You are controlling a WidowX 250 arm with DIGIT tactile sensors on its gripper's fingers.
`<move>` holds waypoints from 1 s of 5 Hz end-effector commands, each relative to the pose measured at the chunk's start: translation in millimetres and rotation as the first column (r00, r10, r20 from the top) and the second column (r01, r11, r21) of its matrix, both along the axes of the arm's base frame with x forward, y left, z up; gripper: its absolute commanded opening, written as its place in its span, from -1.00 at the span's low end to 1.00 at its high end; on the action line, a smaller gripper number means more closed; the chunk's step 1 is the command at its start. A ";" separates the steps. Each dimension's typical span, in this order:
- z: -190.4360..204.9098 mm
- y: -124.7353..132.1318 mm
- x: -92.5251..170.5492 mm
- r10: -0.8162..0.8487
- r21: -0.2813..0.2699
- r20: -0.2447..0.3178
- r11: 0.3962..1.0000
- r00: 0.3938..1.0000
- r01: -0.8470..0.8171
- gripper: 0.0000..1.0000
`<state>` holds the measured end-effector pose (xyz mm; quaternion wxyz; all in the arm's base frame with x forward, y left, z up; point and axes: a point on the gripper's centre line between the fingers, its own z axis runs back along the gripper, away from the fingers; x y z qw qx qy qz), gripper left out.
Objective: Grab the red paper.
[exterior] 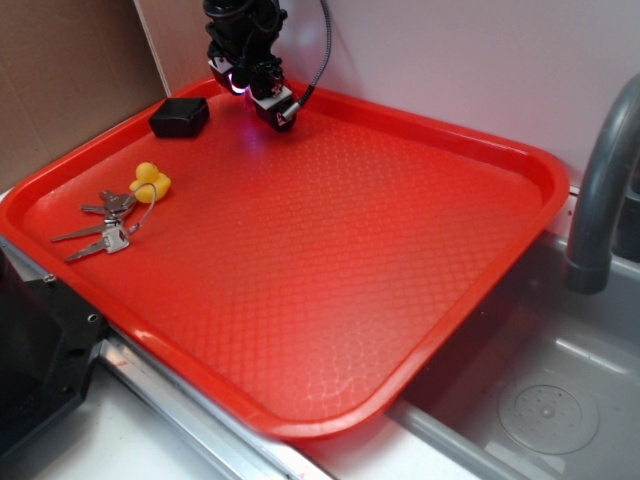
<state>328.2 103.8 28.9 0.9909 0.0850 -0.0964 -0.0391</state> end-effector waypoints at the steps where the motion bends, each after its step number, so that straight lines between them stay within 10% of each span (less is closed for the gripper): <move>1: 52.9 20.4 10.6 0.106 -0.083 0.148 0.992 0.983 -0.094 1.00; 5: 22.4 6.0 26.3 0.091 -0.088 0.101 0.993 0.991 -0.082 1.00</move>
